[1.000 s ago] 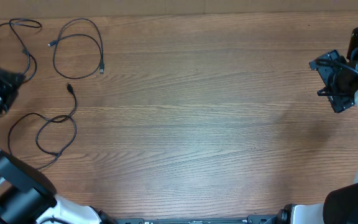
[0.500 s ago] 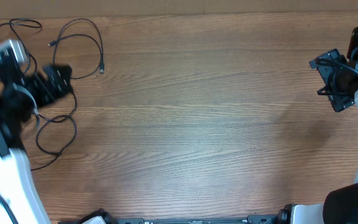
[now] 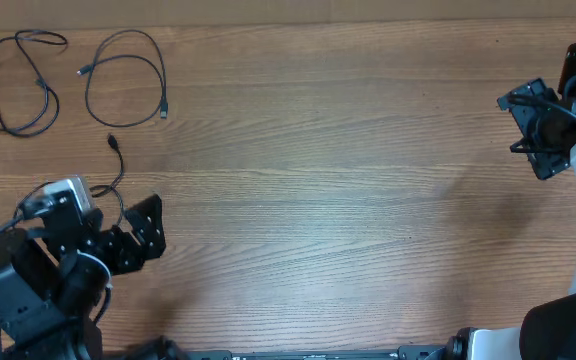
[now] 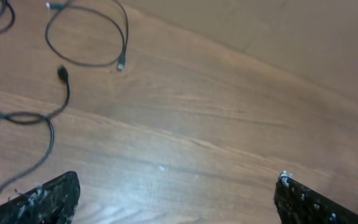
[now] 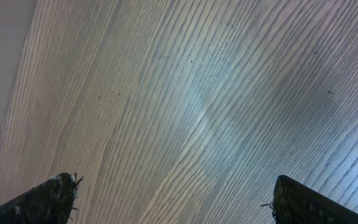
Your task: Untangle cables
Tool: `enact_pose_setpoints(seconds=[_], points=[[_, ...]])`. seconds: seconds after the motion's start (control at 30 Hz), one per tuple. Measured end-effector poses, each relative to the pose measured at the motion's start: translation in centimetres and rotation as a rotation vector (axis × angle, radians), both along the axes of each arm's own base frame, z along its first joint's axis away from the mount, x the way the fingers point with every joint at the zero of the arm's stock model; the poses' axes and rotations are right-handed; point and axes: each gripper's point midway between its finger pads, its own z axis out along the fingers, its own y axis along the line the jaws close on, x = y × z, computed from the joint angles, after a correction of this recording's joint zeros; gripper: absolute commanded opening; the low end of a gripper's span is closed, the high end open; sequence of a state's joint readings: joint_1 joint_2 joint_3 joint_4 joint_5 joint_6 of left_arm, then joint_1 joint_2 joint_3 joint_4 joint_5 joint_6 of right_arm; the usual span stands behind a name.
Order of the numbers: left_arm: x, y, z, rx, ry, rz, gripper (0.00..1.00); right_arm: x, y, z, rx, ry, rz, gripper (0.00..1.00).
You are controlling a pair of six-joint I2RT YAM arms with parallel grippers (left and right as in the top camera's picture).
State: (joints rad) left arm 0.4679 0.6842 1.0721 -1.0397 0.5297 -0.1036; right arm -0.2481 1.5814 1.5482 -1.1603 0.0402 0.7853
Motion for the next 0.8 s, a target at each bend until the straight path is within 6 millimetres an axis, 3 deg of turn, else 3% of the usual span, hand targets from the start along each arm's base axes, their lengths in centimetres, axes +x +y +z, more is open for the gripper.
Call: enact_pose_setpoints(seconds=[0.2,0.33,0.5,0.8], points=[[-0.2,-0.3,-0.4,-0.001,0.015,-0.009,1.0,0.0,0.0,0.0,0.0,0.0,0.0,1.0],[-0.8,-2.8,0.1,0.017,-0.012,-0.117,0.99,0.0,0.0,0.0,0.0,0.0,0.0,1.0],[-3.6,-6.4,2.0,0.054,-0.131,-0.27,1.0,0.0,0.0,0.0,-0.001,0.001,0.0,1.0],[-8.8,-7.5,4.9,0.128,-0.362,-0.278,0.99,0.0,0.0,0.0,0.0,0.0,0.0,1.0]])
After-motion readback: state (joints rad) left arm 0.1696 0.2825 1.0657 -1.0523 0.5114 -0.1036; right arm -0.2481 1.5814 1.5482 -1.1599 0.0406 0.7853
